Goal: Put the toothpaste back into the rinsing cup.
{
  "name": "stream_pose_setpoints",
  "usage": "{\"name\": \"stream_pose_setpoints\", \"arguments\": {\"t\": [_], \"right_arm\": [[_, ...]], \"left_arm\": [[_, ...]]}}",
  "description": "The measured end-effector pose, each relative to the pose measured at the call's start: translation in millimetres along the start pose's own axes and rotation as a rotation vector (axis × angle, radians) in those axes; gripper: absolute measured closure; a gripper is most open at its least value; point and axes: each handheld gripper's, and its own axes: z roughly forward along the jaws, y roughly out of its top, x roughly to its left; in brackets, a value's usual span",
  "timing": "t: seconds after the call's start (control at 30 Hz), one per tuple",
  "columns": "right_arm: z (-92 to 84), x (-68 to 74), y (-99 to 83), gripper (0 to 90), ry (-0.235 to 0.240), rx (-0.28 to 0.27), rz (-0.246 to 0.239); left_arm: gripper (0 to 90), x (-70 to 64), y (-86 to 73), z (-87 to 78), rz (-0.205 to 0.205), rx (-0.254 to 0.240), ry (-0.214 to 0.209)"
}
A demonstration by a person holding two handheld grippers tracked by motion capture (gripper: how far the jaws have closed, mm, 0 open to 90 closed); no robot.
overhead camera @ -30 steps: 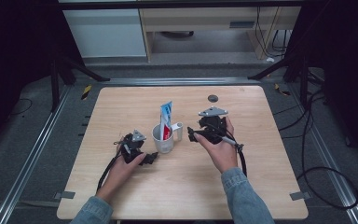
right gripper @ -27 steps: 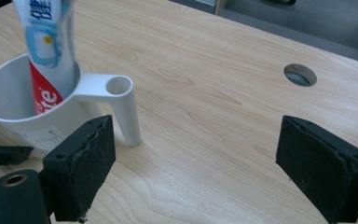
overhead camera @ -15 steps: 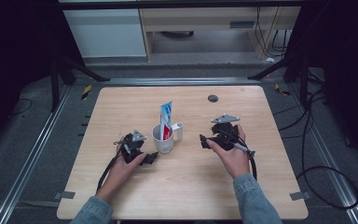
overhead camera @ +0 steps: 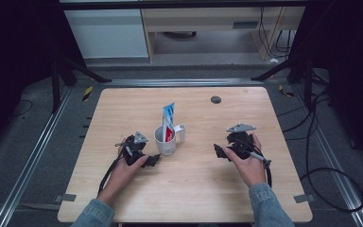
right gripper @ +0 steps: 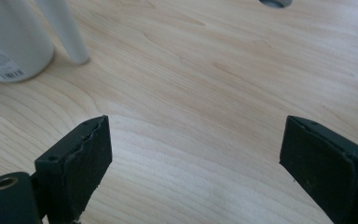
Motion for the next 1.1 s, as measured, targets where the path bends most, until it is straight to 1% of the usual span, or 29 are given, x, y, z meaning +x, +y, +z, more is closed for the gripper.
{"name": "stream_pose_setpoints", "arguments": {"t": [0.03,0.1,0.2,0.23,0.27,0.33,0.43,0.47,0.6,0.67,0.7,0.77,0.97,1.03,1.1], "right_arm": [[0.3,-2.1,-2.0,9.2,-0.001,0.003,-0.001],[1.7,-7.5,-7.7,9.2,0.000,0.013,0.019],[5.9,-14.1,-15.0,9.6,-0.010,0.032,0.021],[5.9,-14.1,-15.0,9.6,-0.010,0.032,0.021],[9.4,-17.4,-19.7,10.6,-0.022,0.044,0.028],[12.7,-20.5,-24.1,11.1,-0.020,0.053,0.046],[16.7,-24.0,-29.0,13.1,-0.031,0.052,0.054],[18.7,-25.3,-31.0,13.0,-0.027,0.057,0.056],[22.4,-29.0,-33.9,13.2,-0.035,0.064,0.064],[23.9,-34.3,-35.1,14.0,-0.046,0.053,0.085],[24.5,-36.6,-35.3,14.0,-0.049,0.051,0.086],[26.3,-40.5,-35.8,14.2,-0.058,0.057,0.090],[30.7,-53.4,-40.6,14.2,-0.078,0.059,0.135],[32.9,-56.0,-42.2,13.8,-0.085,0.063,0.149],[34.9,-56.9,-43.1,13.9,-0.086,0.069,0.150]], "left_arm": [[0.0,0.0,0.0,0.0,0.000,0.000,0.000],[0.0,0.0,0.0,0.0,0.000,0.000,0.000],[0.0,0.0,0.0,0.0,0.000,0.000,0.000],[0.0,0.0,0.0,0.0,0.000,0.000,0.000],[0.0,-0.1,0.0,0.0,0.000,0.000,0.000],[0.0,-0.1,0.0,0.0,0.000,0.000,0.001],[0.0,-0.1,0.0,0.0,-0.001,0.000,0.000],[0.0,-0.1,0.0,0.0,-0.001,0.000,0.000],[0.0,-0.1,0.0,0.0,-0.001,-0.001,0.001],[0.0,-0.1,0.0,0.0,-0.001,0.000,0.000],[0.0,-0.1,0.0,0.0,-0.001,0.000,0.001],[0.0,-0.1,0.0,0.0,-0.001,0.000,0.001],[0.0,-0.1,0.0,0.0,-0.001,0.000,0.000],[0.0,-0.1,0.0,0.0,-0.001,0.000,0.000],[0.0,-0.1,0.0,0.0,0.000,0.000,0.001]]}}
